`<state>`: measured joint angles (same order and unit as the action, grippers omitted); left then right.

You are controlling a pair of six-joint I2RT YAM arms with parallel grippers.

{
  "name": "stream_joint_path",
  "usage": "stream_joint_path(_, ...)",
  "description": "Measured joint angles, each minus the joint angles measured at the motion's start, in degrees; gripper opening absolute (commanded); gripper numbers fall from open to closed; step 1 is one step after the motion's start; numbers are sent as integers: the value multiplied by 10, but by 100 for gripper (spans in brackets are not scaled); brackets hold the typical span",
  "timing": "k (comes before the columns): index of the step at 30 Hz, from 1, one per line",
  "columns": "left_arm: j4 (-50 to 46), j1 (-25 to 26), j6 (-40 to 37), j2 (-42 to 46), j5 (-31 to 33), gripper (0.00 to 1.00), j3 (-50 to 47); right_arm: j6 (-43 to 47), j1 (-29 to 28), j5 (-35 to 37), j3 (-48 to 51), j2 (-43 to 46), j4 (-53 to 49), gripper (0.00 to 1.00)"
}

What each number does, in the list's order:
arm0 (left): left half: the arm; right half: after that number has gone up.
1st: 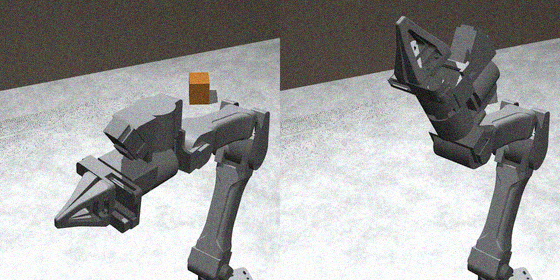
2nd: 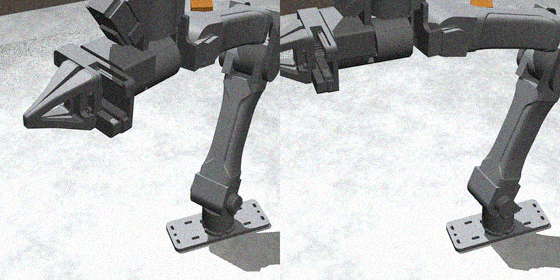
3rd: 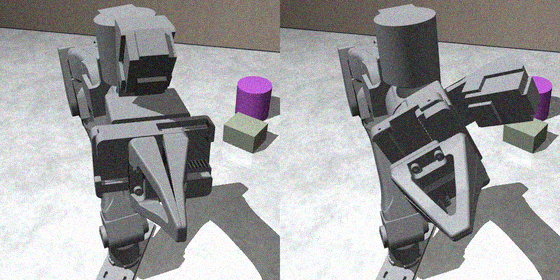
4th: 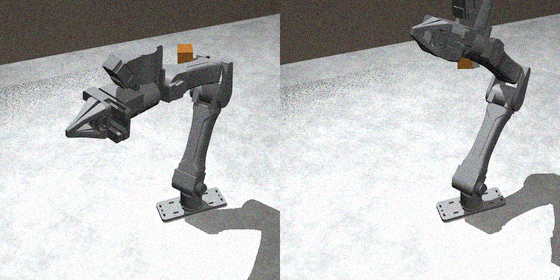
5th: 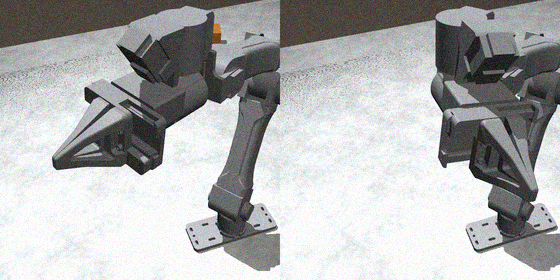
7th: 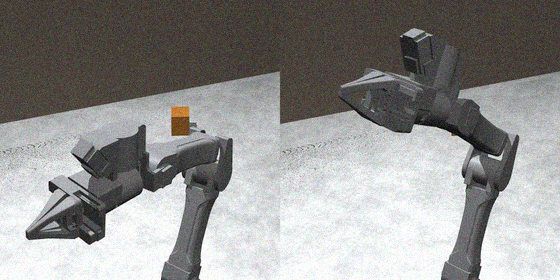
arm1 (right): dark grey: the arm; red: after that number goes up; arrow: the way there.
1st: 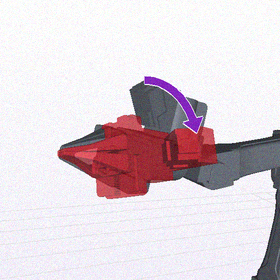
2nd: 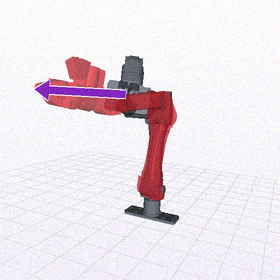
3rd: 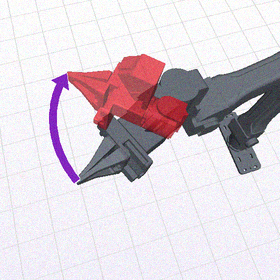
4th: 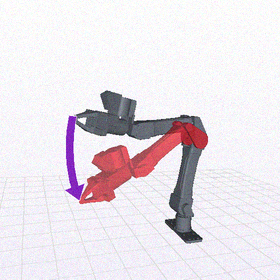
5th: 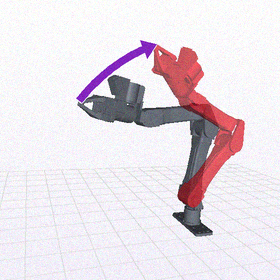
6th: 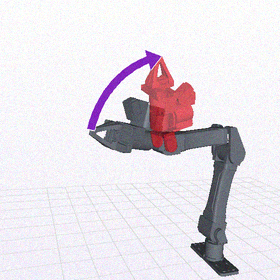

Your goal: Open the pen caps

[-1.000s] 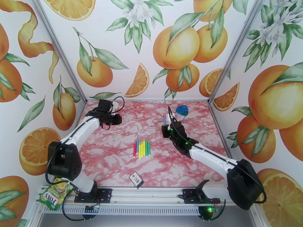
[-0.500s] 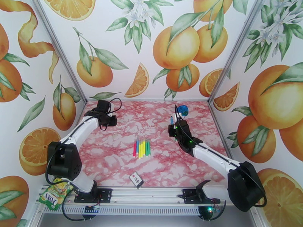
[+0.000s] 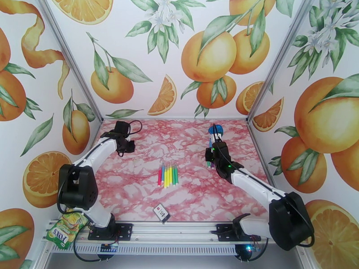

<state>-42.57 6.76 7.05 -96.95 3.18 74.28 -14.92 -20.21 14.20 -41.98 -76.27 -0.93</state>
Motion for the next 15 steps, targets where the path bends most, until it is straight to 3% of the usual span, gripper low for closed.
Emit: stream_joint_path(15, -1, -3, -2, -43, 43, 0, -12, -1, 42, 9, -19, -52, -51, 3)
